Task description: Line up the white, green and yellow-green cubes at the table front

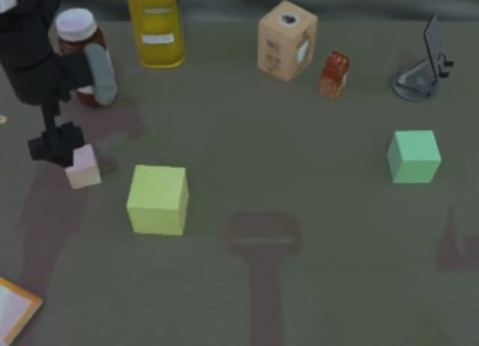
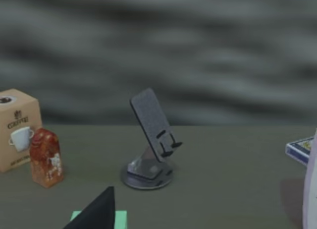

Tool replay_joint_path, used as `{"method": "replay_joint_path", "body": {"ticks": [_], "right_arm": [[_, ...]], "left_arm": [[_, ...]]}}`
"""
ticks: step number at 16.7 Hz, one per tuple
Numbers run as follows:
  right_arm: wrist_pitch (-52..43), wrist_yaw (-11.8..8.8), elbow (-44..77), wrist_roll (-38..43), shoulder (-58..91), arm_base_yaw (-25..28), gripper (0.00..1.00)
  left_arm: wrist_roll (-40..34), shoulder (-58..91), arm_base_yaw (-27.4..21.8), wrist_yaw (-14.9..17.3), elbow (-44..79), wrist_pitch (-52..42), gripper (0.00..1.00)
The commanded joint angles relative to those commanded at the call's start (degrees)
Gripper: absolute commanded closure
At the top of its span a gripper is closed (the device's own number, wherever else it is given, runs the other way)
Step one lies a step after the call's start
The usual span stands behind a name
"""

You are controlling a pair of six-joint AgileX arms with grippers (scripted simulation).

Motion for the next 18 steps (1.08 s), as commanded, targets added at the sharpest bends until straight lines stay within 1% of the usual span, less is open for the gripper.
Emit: {"method": "replay_joint_path", "body": {"ticks": [8,10,14,16,18], "right_arm": [[0.0,0.0,0.0,0.0,0.0,0.0,0.00],[0.0,0.0,0.0,0.0,0.0,0.0,0.00],[0.0,0.0,0.0,0.0,0.0,0.0,0.00],[0.0,0.0,0.0,0.0,0.0,0.0,0.00],[0.0,0.0,0.0,0.0,0.0,0.0,0.00]], "left_arm": [[0.6,1.3,0.1,0.0,0.1,0.5,0.00],[0.7,2.6,0.0,0.0,-2.0,3.8,0.00],[0.7,6.3,0.0,0.1,-7.4,13.6,0.00],[0.7,7.6,0.0,0.1,-9.1,16.1,0.00],[0.8,7.8,0.0,0.1,-9.3,16.5,0.00]]}}
